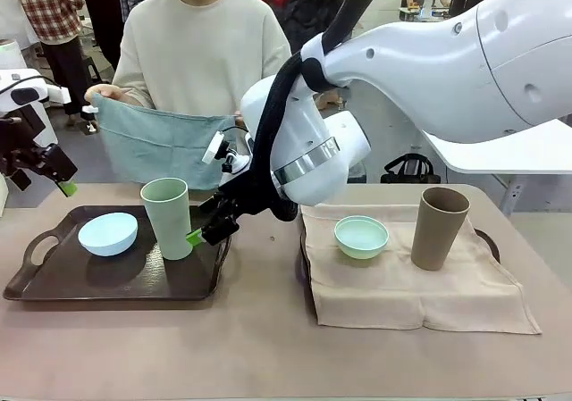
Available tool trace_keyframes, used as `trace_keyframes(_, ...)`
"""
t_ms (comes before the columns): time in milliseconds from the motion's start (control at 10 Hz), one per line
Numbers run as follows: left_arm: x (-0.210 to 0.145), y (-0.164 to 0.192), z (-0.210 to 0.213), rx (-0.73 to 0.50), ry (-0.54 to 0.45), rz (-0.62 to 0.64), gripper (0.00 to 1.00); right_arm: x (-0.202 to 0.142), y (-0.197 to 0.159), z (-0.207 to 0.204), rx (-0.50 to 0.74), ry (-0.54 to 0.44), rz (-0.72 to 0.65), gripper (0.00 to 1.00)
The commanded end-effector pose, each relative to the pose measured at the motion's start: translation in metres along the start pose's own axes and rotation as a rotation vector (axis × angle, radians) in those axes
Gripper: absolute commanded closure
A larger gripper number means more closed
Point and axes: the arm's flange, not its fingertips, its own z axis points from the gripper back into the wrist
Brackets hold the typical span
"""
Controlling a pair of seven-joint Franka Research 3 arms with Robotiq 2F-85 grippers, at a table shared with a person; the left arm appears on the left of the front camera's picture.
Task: Set up a tray with a mat and arrange the tableware.
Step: Pick up the Picnic Bowl and Reusable plastic cup from the Handle tray in front of the human's position and hold them in the air.
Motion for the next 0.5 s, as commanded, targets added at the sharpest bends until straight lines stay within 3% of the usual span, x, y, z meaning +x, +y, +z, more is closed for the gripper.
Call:
trace_keyframes(0,-0.0008,0.0023,0.0022,0.004,0.006,0.016,0.0,-0.0038,0.0044,-0.0033,0.022,-0.012,0.03,0.0)
trace_keyframes(400,-0.0008,0.0023,0.0022,0.004,0.006,0.016,0.0,-0.0038,0.0044,-0.0033,0.022,-0.012,0.03,0.0)
